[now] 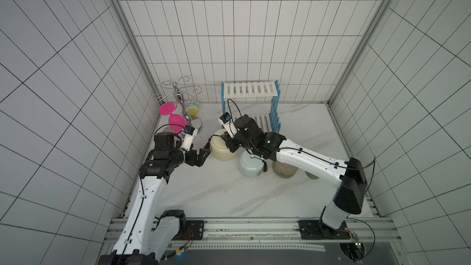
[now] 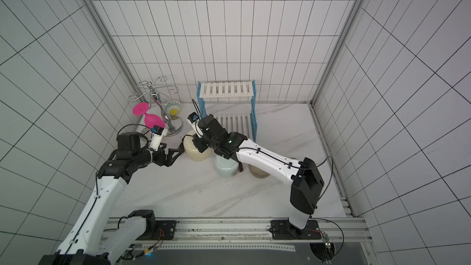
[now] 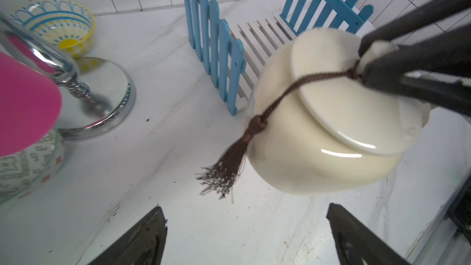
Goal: Remove the tea canisters from the shelf
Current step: Place the tea canister at the center of the board.
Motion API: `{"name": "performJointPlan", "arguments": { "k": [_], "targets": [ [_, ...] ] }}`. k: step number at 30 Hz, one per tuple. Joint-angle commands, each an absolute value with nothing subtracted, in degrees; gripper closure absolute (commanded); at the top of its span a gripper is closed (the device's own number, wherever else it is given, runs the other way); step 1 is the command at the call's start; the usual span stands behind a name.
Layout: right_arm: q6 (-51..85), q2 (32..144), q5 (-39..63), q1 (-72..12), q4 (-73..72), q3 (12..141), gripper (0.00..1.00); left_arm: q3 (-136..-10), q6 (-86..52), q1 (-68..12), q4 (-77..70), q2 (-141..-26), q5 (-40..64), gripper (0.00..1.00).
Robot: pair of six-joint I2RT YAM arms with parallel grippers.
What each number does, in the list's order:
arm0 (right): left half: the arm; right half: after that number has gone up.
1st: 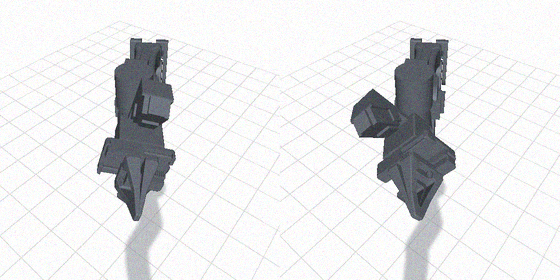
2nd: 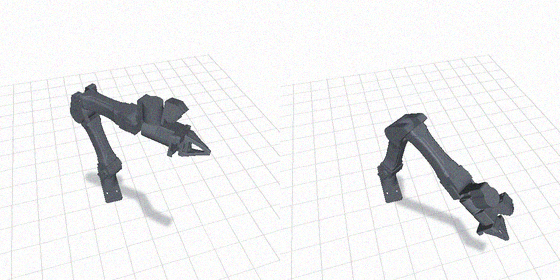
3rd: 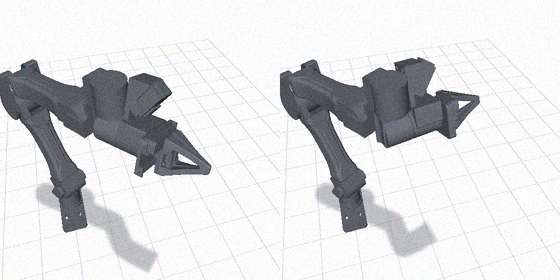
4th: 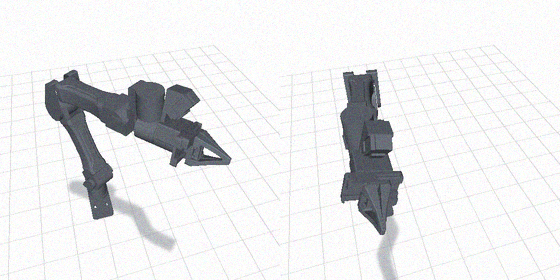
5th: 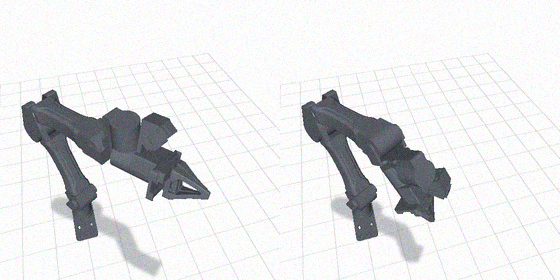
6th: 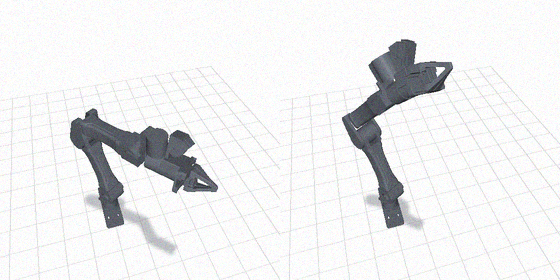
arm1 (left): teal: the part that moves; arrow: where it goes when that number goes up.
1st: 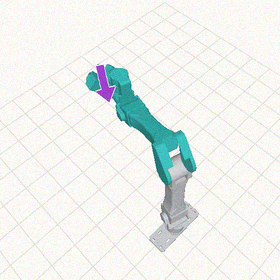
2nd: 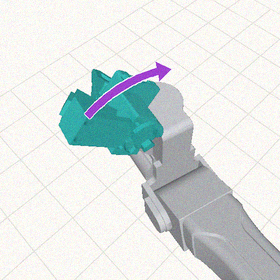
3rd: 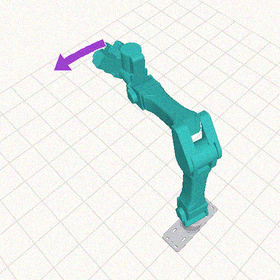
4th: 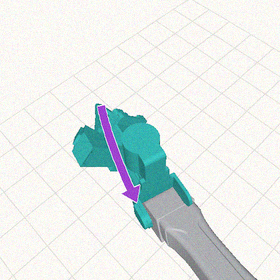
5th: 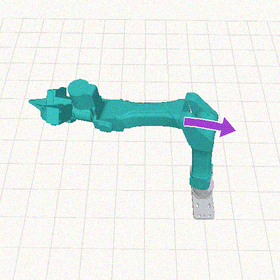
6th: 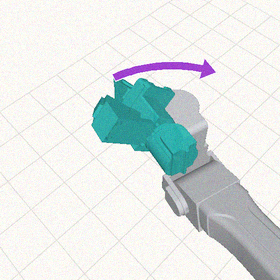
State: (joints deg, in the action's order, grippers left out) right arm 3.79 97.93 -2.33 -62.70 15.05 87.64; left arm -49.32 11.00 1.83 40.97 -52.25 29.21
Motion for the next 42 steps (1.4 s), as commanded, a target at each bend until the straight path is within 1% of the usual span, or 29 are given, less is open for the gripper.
{"name": "performJointPlan", "arguments": {
  "k": [1,8,18,42],
  "targets": [
    [3.2,95.6,-2.3,-64.2,7.1,87.9,1.00,-52.1,8.9,2.4,40.2,-51.3,21.3,0.01],
    [3.5,98.0,-0.7,-66.3,4.3,86.3,1.00,-55.7,6.0,2.7,39.3,-51.5,8.0,0.01],
    [3.2,102.5,1.8,-67.7,-1.4,82.6,1.00,-54.9,3.2,2.8,36.1,-51.7,-1.8,0.01],
    [2.7,110.7,2.5,-64.9,-6.3,83.3,1.00,-53.3,3.6,2.8,35.2,-51.7,-0.8,0.01]
  ]
}}
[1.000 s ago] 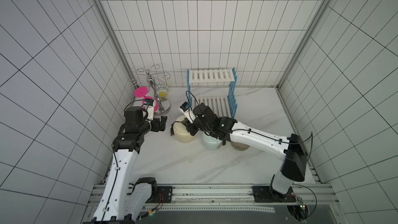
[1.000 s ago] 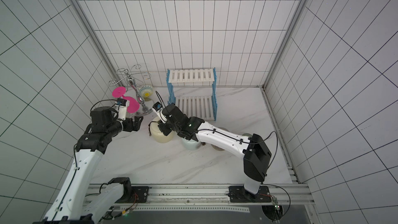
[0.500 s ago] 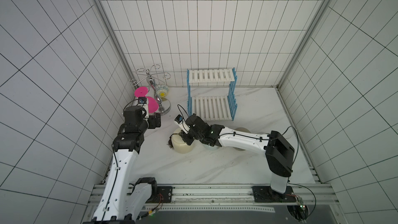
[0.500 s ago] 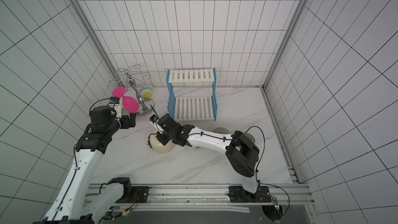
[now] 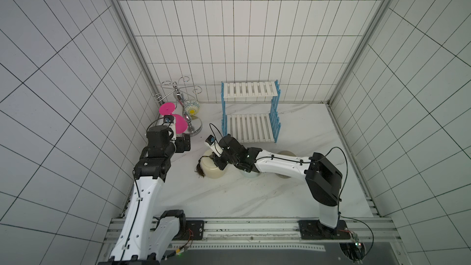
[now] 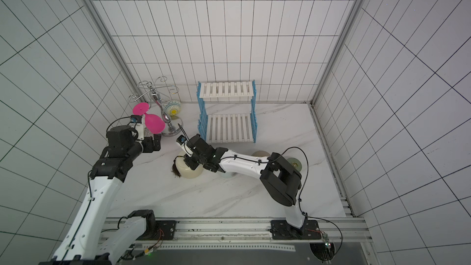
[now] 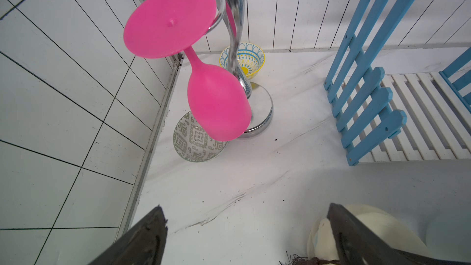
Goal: Remove the tea canisters from the shelf
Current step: Place the tea canister at the center of the board.
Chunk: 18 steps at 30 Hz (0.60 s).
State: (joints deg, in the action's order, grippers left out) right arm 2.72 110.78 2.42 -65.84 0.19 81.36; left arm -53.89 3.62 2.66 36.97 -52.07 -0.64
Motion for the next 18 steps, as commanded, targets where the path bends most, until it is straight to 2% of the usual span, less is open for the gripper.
{"name": "performJointPlan", "arguments": {
  "k": [1,6,18],
  "targets": [
    [2.8,110.8,2.5,-64.9,-6.2,83.4,1.00,-53.3,3.6,2.7,35.2,-51.7,-0.8,0.01],
    [3.3,110.3,3.5,-65.0,-5.7,83.5,0.99,-53.1,3.8,2.7,35.1,-51.8,-0.4,0.01],
    [2.6,105.5,3.6,-67.6,-3.4,84.0,0.60,-52.5,3.8,2.6,34.3,-52.3,0.5,0.01]
  ]
}}
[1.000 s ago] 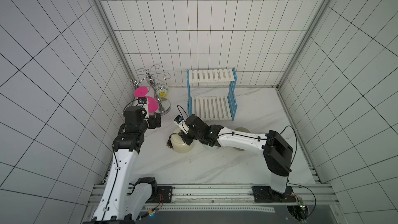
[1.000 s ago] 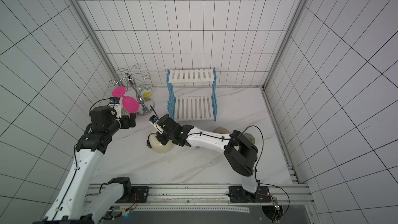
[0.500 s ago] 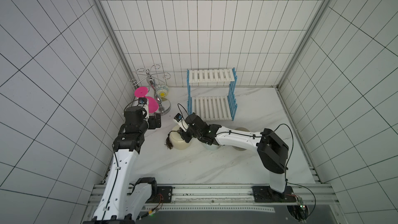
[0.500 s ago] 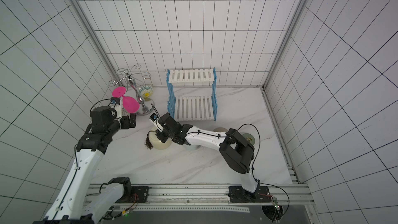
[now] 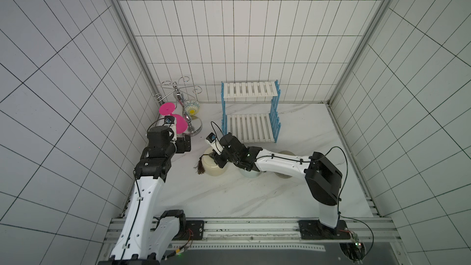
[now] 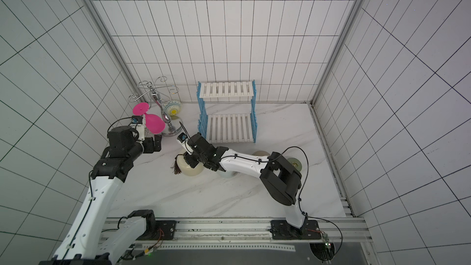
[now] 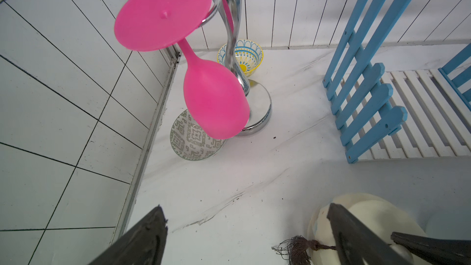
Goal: Remove the tea canisters from the shelf
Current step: Place the tea canister at the center of the board, then reset both arms
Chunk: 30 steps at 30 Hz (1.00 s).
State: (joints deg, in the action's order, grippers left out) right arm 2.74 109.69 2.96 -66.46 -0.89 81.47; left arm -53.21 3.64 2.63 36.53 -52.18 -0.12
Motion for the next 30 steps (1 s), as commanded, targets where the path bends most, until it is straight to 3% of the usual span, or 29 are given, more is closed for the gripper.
{"name": "performJointPlan", "arguments": {
  "k": [1,12,18,22,30],
  "targets": [
    [2.5,104.6,3.2,-67.8,-3.2,83.8,0.58,-52.1,3.7,2.5,33.7,-52.3,0.4,0.01],
    [2.1,93.4,-4.6,-65.3,1.7,79.1,0.37,-49.5,1.4,-1.4,27.2,-54.9,-6.5,0.01],
    [5.1,84.6,-7.1,-59.0,4.1,72.5,0.19,-47.0,-0.5,-0.1,19.9,-59.1,-4.0,0.01],
    [5.7,79.2,-10.3,-54.6,7.1,68.7,0.13,-42.6,-4.6,3.8,10.1,-61.8,1.3,0.01],
    [4.8,68.0,-16.7,-45.8,9.0,58.2,0.08,-32.9,-6.2,4.3,-13.0,-67.5,5.3,0.01]
  ]
}}
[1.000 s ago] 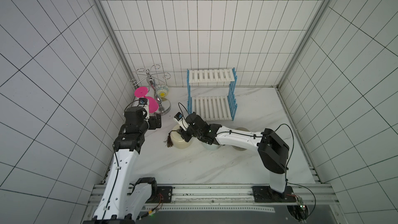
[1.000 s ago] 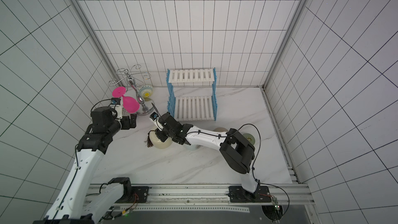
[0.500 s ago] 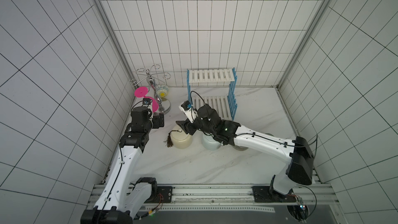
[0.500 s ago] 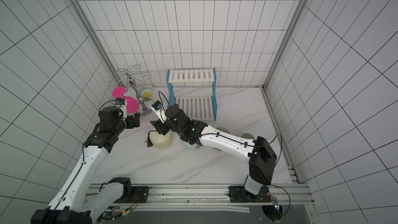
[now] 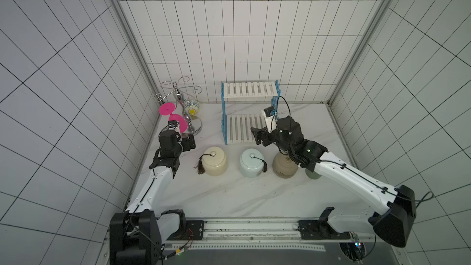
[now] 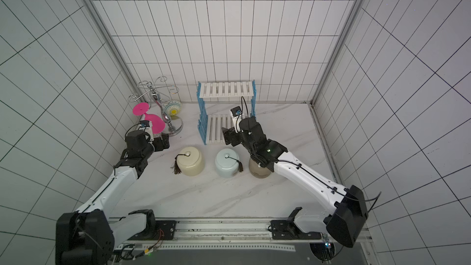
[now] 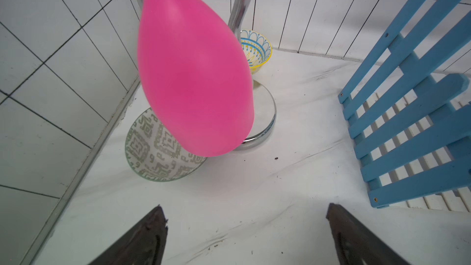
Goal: Remove the tea canisters from the shelf
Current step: Reset both arms
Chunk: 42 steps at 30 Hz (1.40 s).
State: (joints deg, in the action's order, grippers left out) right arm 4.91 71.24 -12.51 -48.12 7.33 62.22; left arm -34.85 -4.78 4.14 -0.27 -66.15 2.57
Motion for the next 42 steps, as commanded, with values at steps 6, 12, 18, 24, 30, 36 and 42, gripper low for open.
{"name": "performJointPlan", "arguments": {
  "k": [6,12,18,24,30,36,42],
  "targets": [
    [4.7,60.2,-20.1,-36.2,8.4,49.6,0.06,-27.1,-6.3,4.2,-28.9,-73.5,5.8,0.01],
    [6.8,54.1,-28.6,-26.5,5.0,41.1,0.01,-22.9,-3.9,3.9,-41.3,-79.3,6.7,0.02],
    [6.2,49.4,-30.2,-19.7,-5.4,31.4,0.01,-19.5,-4.7,3.6,-49.8,-83.0,3.5,0.02],
    [5.5,52.5,-36.6,-17.6,-11.7,26.9,0.01,-15.7,-4.1,2.5,-60.4,-87.0,1.6,0.02],
    [2.3,55.8,-36.7,-17.3,-22.4,22.1,0.01,-17.1,-3.7,1.1,-59.0,-88.3,-2.0,0.01],
    [-0.1,61.8,-37.0,-16.3,-32.2,18.8,0.01,-25.1,-5.8,0.0,-46.3,-90.0,-10.7,0.01],
    [0.6,66.7,-35.6,-13.3,-38.5,17.2,0.01,-25.8,-6.3,0.1,-44.7,-89.8,-11.6,0.01]
  ]
}}
